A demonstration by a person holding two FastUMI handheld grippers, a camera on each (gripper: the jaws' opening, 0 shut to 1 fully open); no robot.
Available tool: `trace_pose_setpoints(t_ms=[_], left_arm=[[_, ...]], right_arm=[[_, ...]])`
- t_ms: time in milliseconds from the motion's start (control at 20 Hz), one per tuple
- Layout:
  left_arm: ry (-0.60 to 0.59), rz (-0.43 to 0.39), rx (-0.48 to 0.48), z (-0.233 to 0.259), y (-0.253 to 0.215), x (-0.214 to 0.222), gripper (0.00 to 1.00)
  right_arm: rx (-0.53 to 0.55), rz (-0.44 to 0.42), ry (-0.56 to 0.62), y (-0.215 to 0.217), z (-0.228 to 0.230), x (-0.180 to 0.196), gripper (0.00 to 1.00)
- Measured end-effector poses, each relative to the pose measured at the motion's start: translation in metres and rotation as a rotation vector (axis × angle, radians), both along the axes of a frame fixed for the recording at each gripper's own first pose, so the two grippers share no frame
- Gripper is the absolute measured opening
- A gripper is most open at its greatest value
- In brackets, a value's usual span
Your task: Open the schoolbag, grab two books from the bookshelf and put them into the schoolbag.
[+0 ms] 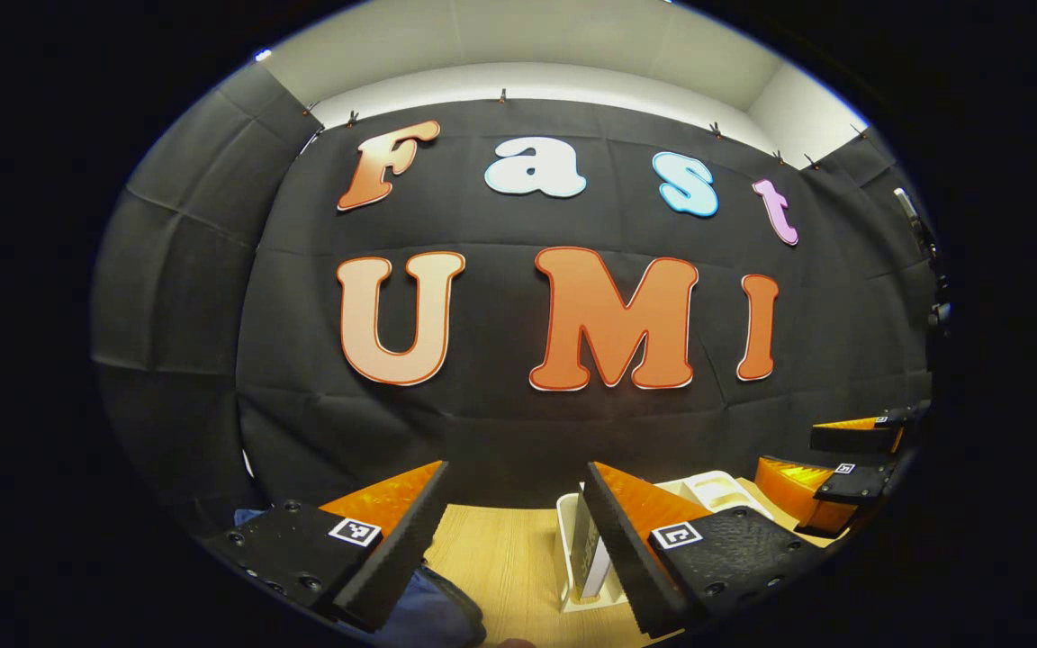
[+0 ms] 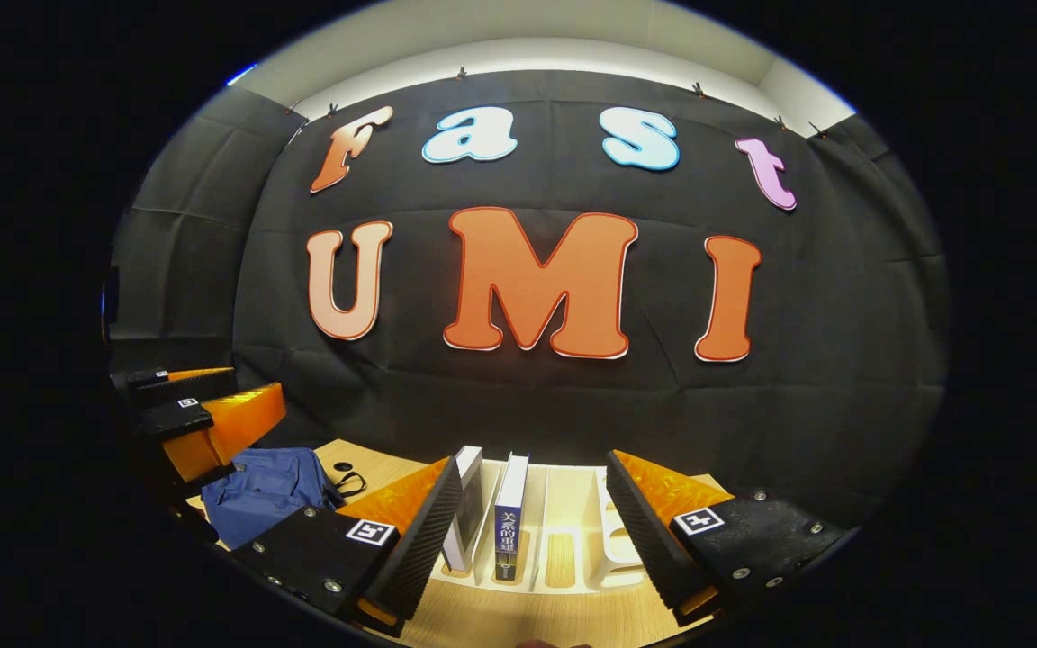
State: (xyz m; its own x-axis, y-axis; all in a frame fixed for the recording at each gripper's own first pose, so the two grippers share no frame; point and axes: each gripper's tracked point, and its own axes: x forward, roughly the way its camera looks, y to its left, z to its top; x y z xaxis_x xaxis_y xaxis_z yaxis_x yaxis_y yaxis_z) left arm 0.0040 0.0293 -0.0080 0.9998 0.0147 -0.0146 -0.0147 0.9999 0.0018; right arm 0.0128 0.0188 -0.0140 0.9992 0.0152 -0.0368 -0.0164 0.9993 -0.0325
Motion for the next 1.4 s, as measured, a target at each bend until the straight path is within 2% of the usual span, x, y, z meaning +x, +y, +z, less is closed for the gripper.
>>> trace_pose_setpoints(t_ms=[450, 550, 650, 800, 1000, 1250, 1400], left_arm=[[0.036, -0.004, 0.005, -0.010, 0.002, 0.001, 0.93], [0.071, -0.018, 0.016, -0.020, 0.004, 0.003, 0.91], [0.138, -0.047, 0.042, -0.040, 0.004, 0.002, 0.93], [0.232, -0.037, 0.137, -0.071, 0.021, -0.005, 0.93], [0.340, -0.038, 0.323, -0.112, 0.036, -0.020, 0.93], [0.499, -0.077, 0.588, -0.183, 0.049, -0.051, 0.93], [0.621, -0.102, 0.692, -0.224, 0.052, -0.079, 0.94]], right_arm=[[0.008, 0.002, 0.016, -0.001, -0.007, 0.004, 0.96], [0.007, 0.004, 0.023, -0.002, -0.011, 0.003, 0.96], [0.011, 0.008, 0.033, -0.002, -0.016, 0.005, 0.96], [0.027, 0.015, 0.053, 0.000, -0.024, 0.005, 0.96], [0.036, 0.029, 0.082, 0.002, -0.036, 0.007, 0.96], [0.044, 0.020, 0.119, -0.004, -0.054, 0.009, 0.96], [0.043, 0.006, 0.156, -0.012, -0.070, 0.006, 0.96]])
